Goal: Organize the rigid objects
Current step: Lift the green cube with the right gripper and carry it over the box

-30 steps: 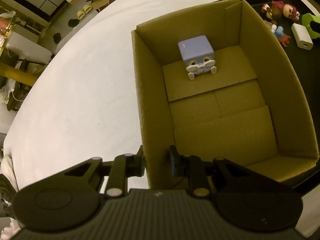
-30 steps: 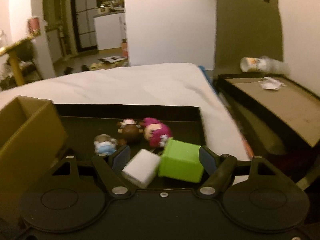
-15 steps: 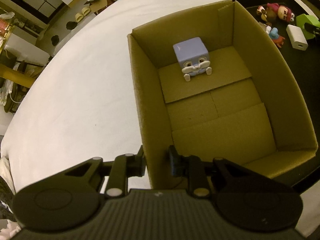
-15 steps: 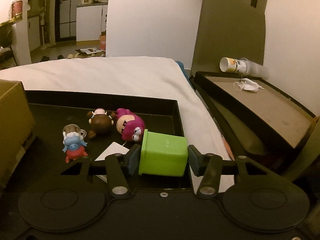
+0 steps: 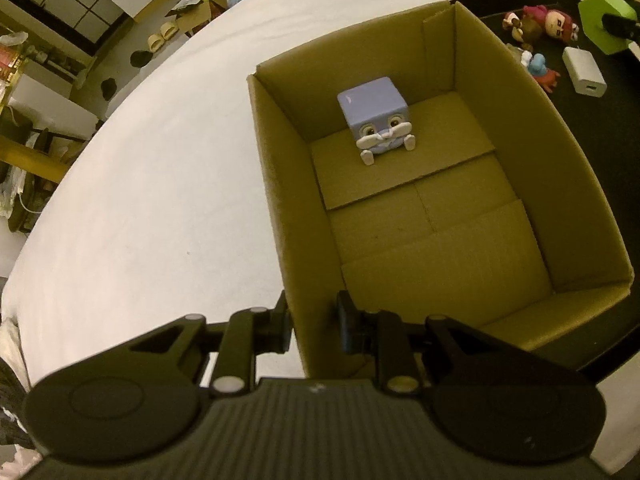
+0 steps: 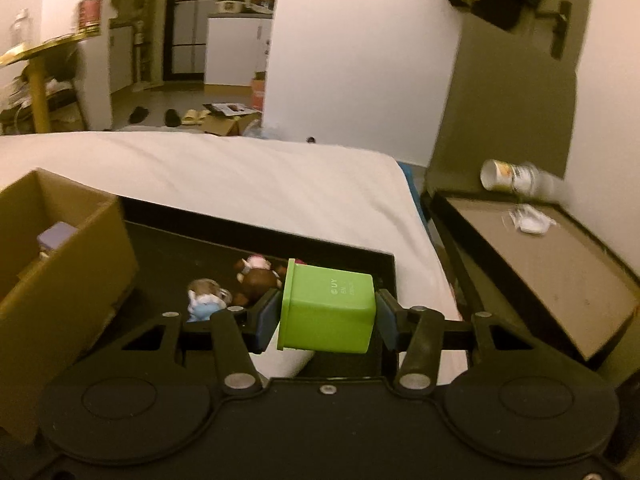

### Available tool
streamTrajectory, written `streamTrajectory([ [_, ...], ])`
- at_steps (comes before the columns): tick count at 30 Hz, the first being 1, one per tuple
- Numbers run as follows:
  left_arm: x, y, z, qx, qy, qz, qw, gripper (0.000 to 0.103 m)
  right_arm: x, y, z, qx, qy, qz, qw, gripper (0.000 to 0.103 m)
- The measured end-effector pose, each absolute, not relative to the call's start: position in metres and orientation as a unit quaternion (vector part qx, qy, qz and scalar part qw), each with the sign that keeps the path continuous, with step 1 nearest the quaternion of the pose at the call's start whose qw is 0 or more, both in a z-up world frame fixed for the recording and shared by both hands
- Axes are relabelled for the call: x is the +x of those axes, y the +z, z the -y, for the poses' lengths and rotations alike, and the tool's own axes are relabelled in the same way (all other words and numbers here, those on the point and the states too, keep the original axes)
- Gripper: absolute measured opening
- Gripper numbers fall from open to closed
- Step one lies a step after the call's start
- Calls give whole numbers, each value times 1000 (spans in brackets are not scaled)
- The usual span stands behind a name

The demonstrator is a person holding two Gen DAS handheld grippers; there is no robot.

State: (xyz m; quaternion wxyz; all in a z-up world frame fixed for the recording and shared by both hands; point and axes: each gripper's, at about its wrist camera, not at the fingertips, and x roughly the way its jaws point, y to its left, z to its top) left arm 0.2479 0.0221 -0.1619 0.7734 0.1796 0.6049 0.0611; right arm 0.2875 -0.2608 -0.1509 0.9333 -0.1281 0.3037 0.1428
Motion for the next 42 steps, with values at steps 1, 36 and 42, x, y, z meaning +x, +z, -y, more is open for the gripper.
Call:
streamTrajectory([
  [1,248,-161,-23,178,60,-604,774,21,287,-145,259,-121,149,-309,932,50],
  [36,238,-156,-22,154,32,-592,791,17,255,-78,127,-239,394,-267,846,50],
  [42,239,-157,-22,153,32,-592,791,17,257,-77,109,-290,438,-286,801,50],
])
